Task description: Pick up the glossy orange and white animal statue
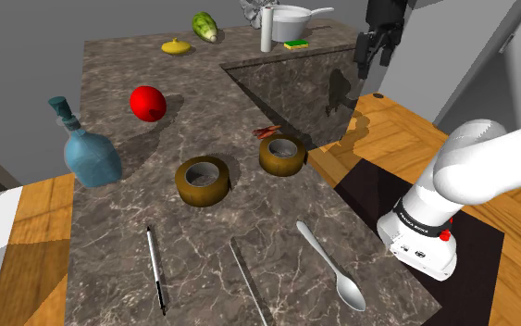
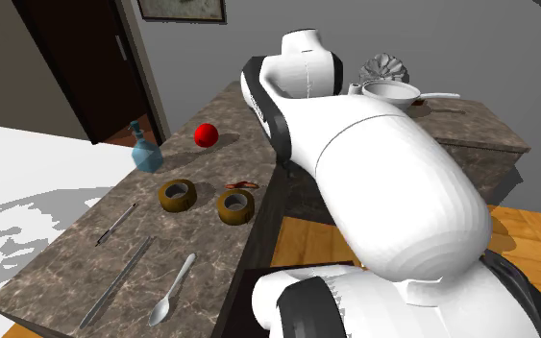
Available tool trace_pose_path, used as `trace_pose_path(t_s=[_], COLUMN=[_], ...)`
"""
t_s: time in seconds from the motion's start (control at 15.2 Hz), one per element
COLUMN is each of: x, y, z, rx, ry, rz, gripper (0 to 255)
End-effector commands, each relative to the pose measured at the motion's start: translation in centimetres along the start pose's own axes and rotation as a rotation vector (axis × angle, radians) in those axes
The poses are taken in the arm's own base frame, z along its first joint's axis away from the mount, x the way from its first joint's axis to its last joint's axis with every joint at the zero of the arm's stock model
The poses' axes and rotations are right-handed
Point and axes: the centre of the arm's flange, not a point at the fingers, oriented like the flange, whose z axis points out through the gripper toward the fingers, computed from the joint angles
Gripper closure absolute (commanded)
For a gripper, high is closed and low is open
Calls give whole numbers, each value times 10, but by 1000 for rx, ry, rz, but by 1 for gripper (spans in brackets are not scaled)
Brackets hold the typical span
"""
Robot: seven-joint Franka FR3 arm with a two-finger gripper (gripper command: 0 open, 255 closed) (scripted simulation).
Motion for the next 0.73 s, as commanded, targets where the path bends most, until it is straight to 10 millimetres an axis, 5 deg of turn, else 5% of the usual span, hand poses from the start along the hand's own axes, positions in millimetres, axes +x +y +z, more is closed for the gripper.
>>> trace_pose_path(t_s=[0.0,0.66], x=[0,93], y=[0,-88], z=[0,41], rx=[0,111], ry=[0,-178], rz=[0,141], gripper=[0,0])
